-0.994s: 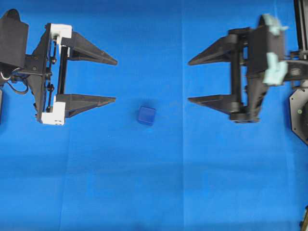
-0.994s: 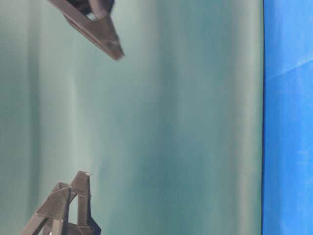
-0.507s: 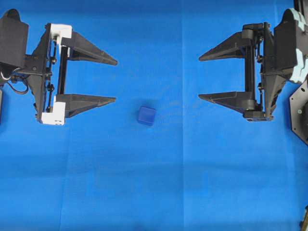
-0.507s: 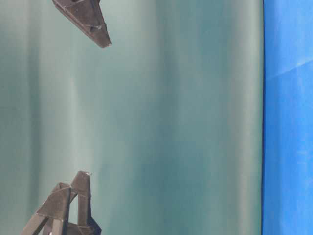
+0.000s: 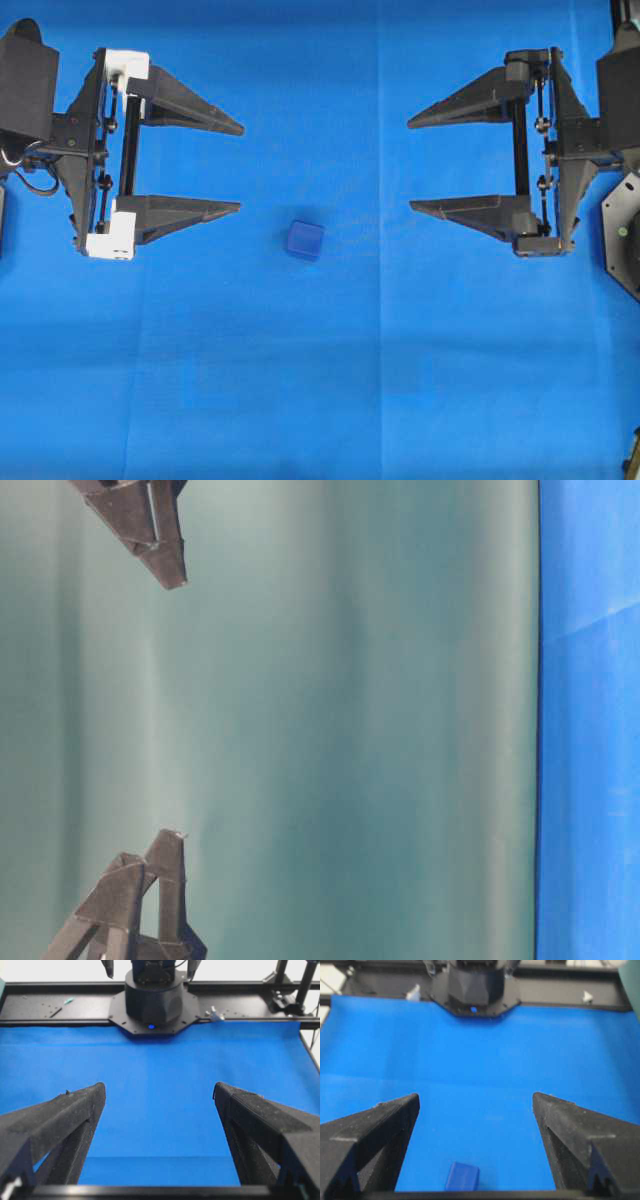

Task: Handover the blue block to the right arm after grasping it with the left arm, then place it in the designated position.

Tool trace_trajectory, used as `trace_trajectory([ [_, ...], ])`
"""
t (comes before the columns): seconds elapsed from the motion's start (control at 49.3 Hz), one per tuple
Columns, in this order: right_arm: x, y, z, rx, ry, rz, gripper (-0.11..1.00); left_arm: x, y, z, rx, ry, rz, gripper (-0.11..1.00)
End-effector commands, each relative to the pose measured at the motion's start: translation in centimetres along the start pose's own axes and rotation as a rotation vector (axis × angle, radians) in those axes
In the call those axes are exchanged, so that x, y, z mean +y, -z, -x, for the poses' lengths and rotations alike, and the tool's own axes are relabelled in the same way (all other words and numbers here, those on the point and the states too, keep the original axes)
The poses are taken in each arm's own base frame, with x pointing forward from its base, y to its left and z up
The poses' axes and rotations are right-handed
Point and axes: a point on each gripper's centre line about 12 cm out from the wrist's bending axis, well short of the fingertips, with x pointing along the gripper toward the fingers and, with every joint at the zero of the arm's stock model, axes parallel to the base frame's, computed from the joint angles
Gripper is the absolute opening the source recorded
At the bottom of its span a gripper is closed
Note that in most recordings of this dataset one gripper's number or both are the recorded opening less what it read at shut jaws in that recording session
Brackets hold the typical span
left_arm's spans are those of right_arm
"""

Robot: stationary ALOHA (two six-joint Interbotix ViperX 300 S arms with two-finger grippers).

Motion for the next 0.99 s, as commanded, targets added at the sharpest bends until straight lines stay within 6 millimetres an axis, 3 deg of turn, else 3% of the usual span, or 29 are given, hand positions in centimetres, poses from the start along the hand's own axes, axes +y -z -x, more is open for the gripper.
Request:
trace_trajectory([
  [0.0,-0.03,-0.56,0.21,-0.052,-0.012,0.002,0.86,0.05,-1.26,0.6,-0.043,-0.002,-0.001,0.93],
  [0.973,-0.34,-0.1,0.08,-0.072,-0.013,0.0,0.86,0.05,-1.26,0.6,-0.043,-0.002,-0.003,0.93],
])
